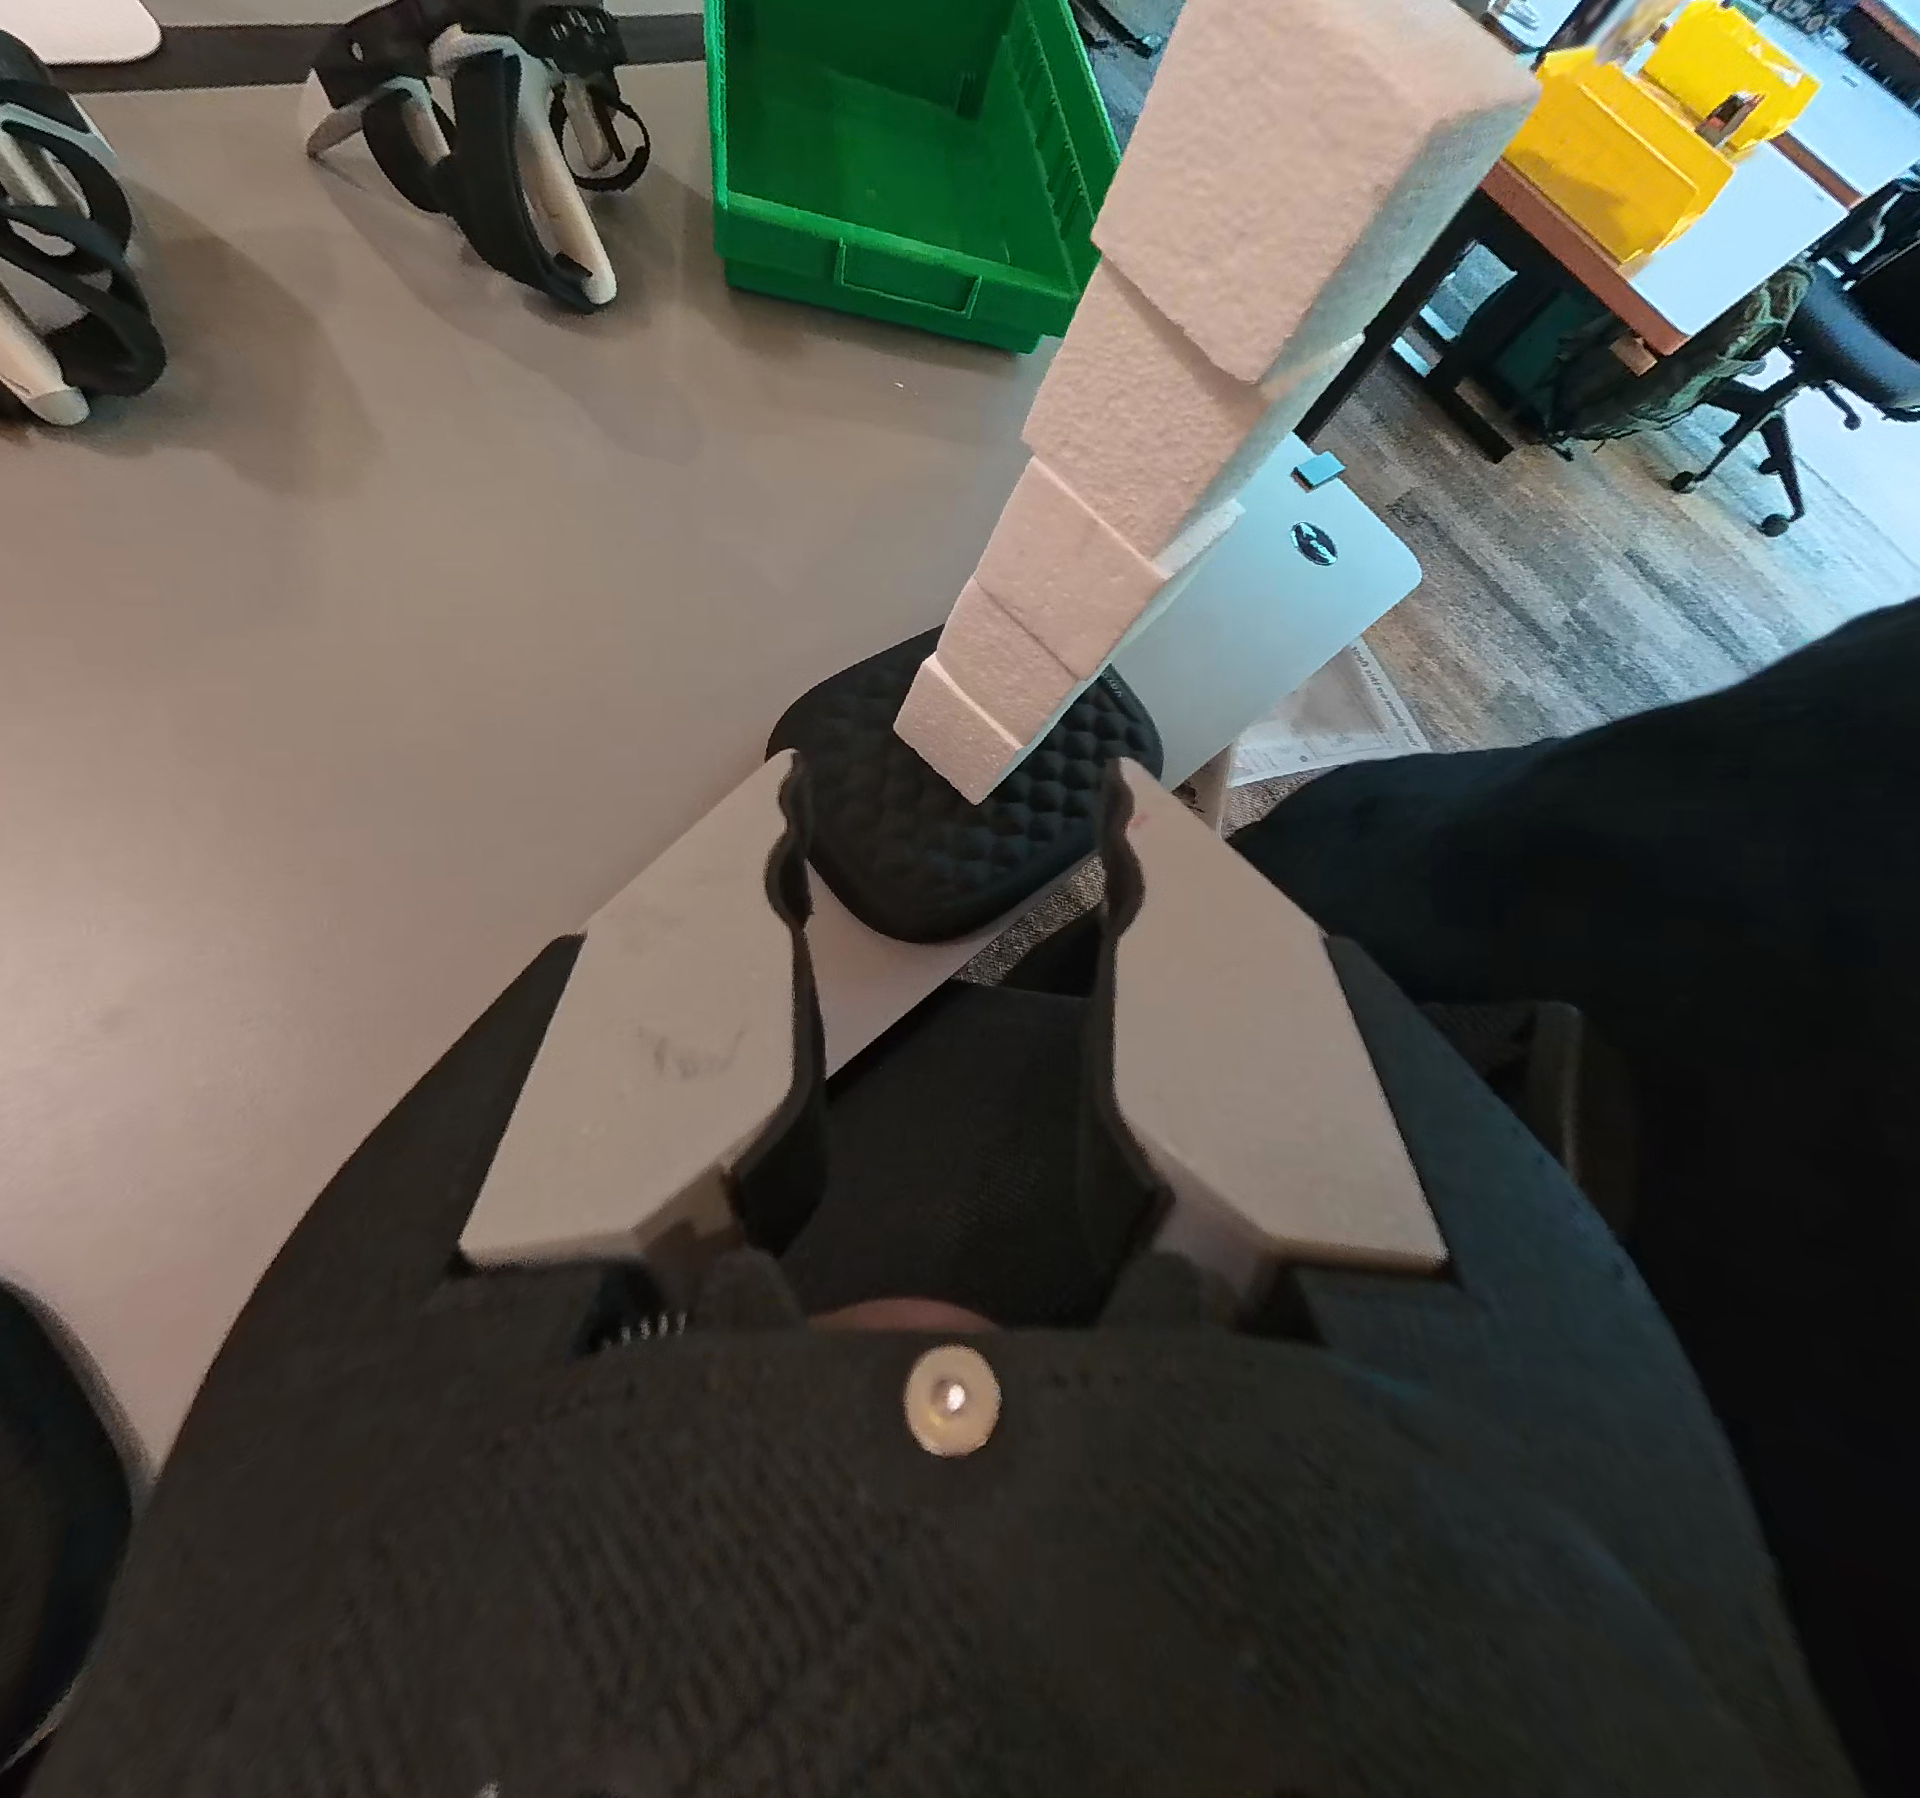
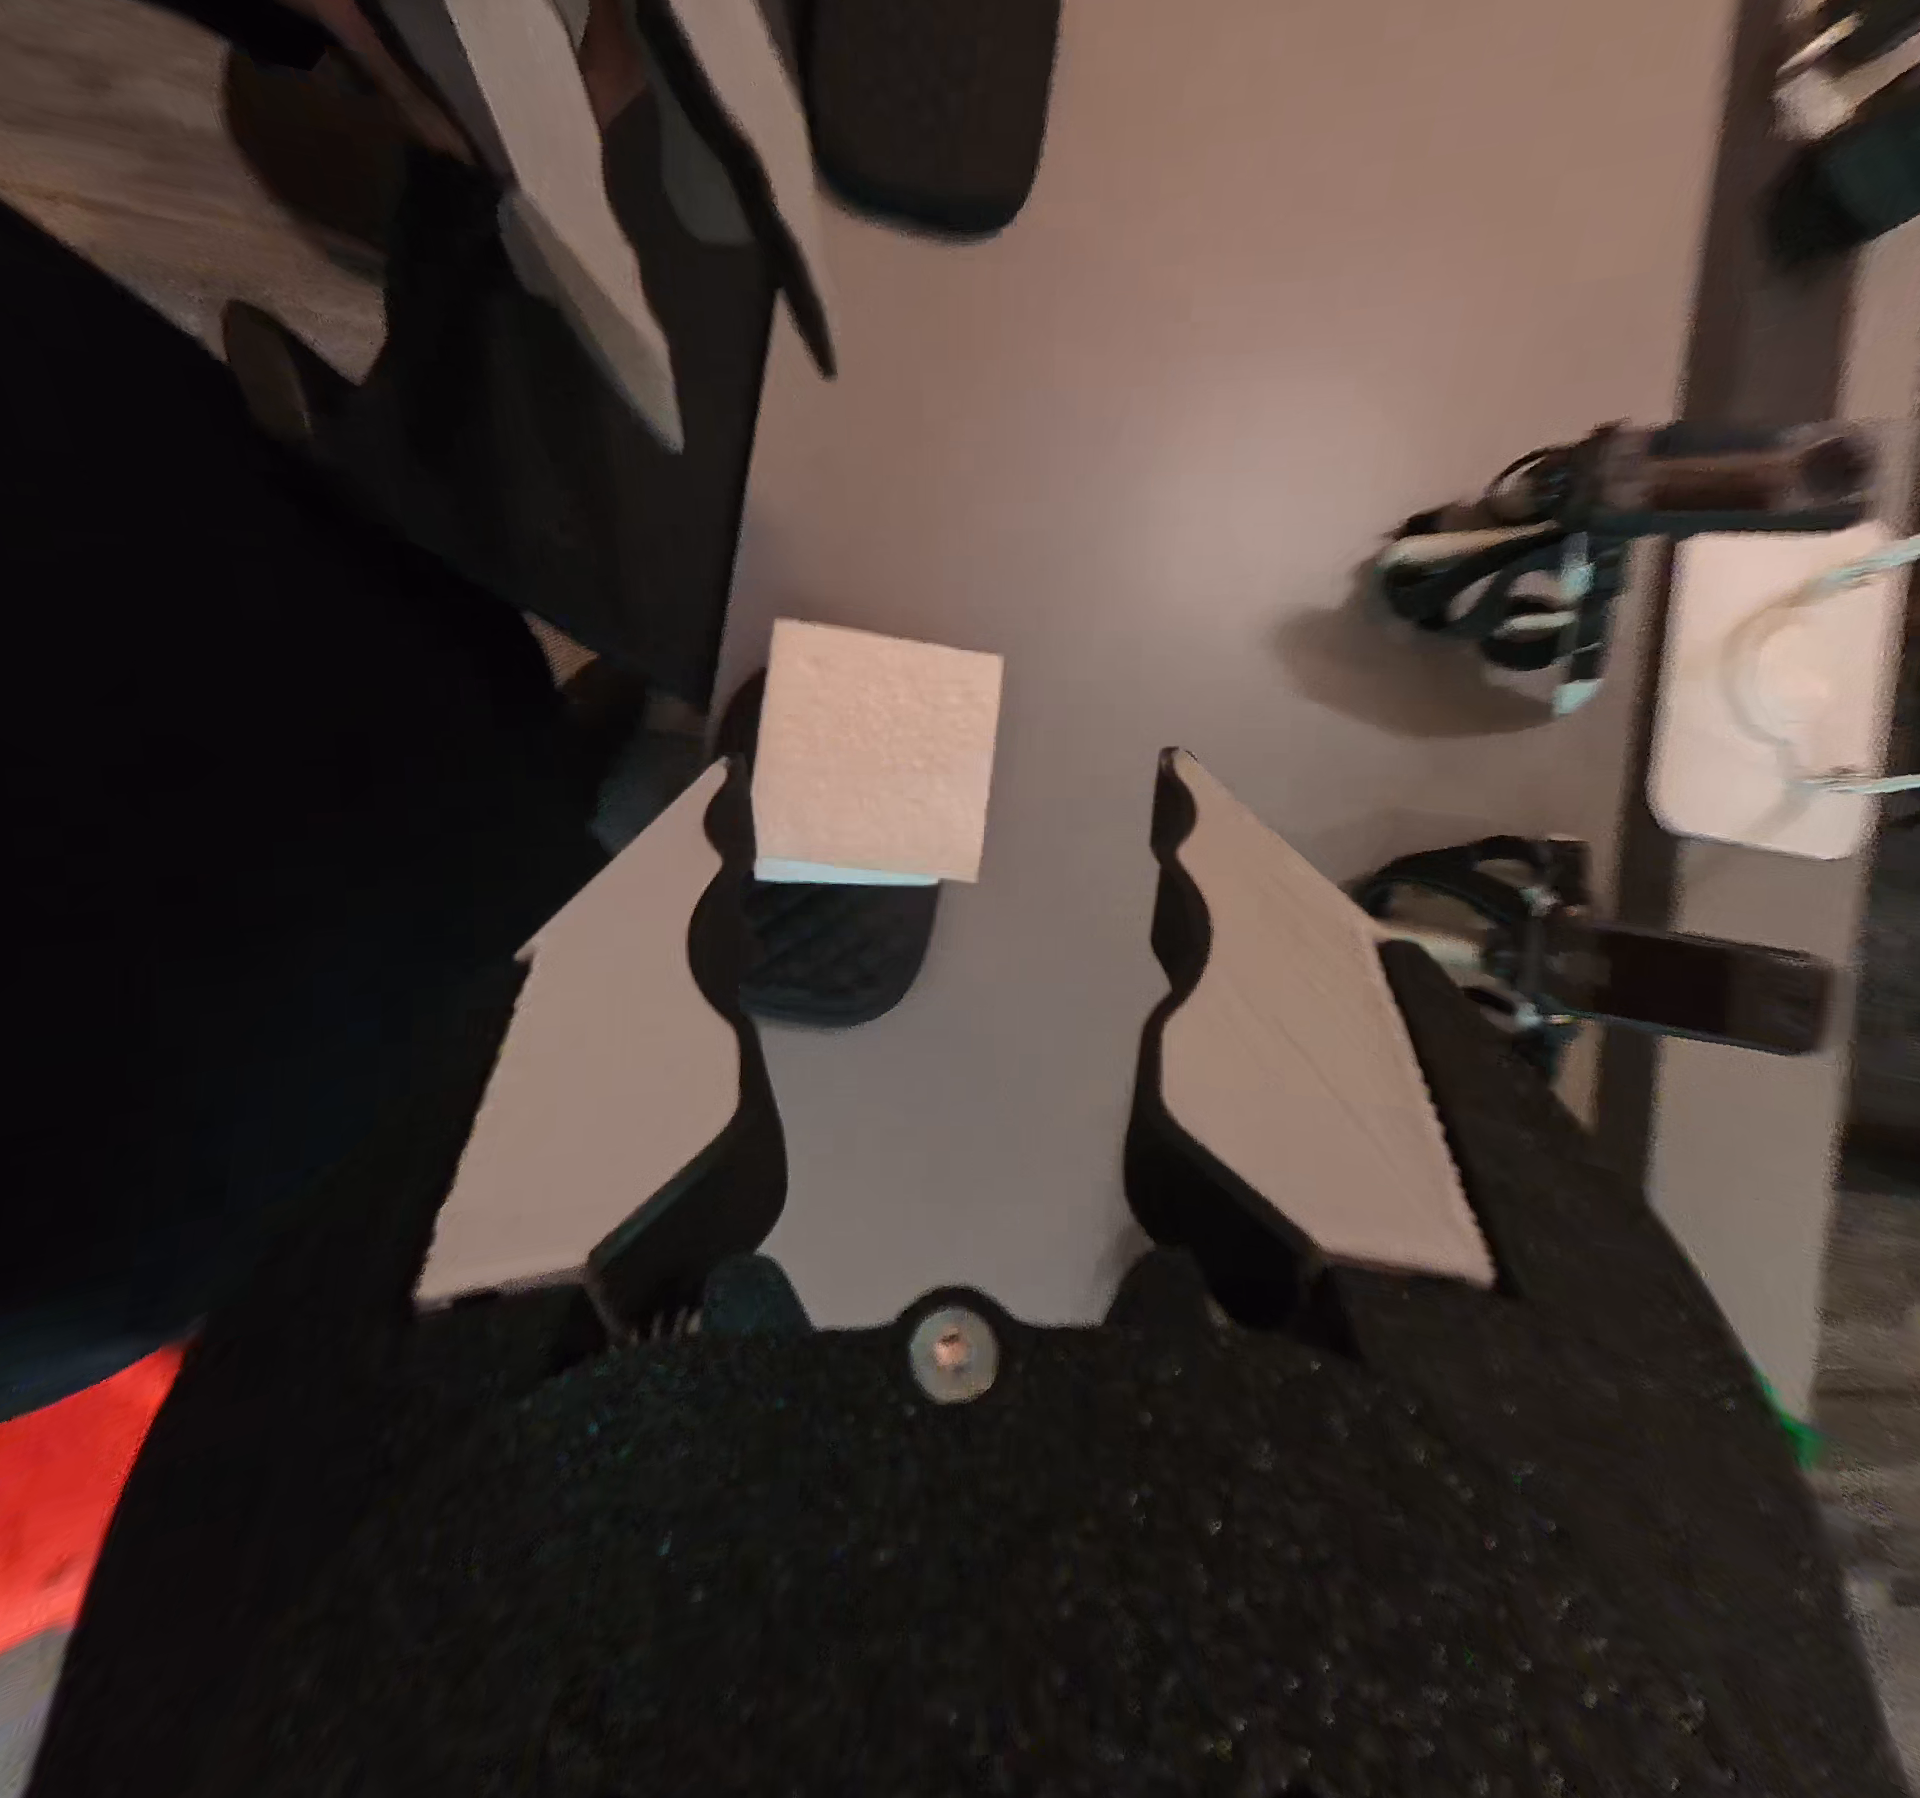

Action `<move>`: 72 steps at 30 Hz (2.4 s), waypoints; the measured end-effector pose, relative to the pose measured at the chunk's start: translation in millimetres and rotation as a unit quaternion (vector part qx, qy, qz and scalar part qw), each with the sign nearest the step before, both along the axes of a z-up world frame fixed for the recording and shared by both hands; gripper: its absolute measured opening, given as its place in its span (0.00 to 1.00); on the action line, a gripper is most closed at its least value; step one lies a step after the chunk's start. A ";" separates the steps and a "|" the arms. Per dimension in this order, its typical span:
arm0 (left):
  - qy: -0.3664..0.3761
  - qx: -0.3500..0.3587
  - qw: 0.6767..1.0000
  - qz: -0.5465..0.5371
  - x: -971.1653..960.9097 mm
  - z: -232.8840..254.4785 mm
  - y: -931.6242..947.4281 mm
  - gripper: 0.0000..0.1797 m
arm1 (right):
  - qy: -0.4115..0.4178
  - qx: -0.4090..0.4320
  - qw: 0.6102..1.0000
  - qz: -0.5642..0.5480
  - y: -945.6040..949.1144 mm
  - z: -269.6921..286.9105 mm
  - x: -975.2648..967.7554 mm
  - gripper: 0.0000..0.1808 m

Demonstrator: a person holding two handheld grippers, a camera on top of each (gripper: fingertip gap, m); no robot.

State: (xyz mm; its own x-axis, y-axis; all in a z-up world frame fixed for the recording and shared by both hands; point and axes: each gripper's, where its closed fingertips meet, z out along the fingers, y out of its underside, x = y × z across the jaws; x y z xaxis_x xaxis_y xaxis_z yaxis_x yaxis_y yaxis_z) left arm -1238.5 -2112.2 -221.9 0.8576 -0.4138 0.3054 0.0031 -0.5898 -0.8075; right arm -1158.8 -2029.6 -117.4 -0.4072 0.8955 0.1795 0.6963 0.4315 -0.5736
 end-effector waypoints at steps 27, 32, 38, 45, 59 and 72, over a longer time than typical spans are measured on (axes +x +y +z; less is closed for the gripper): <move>-0.052 -0.019 0.998 -0.036 5.9 1.8 -3.1 0.29 | 0.054 0.033 0.961 -0.270 91.9 -169.5 -31.5 0.00; -0.048 -0.013 0.999 -0.022 2.9 2.1 -2.1 0.29 | 0.049 0.036 0.949 -0.311 150.4 -140.4 -10.2 0.00; -0.050 -0.007 0.999 -0.011 0.2 3.3 -1.1 0.28 | 0.037 -0.004 0.938 -0.346 145.7 -162.9 32.1 0.03; -0.050 -0.022 0.998 -0.023 2.3 0.5 0.7 0.28 | 0.006 -0.059 0.914 -0.401 144.5 -197.1 75.4 0.23; -0.054 -0.030 0.998 -0.023 2.7 -0.6 -0.8 0.28 | -0.091 -0.121 0.906 -0.395 122.4 -243.1 73.3 0.31; -0.053 -0.019 0.998 -0.019 1.6 1.2 -0.6 0.28 | -0.160 -0.046 0.982 -0.090 -2.8 -249.0 25.3 0.34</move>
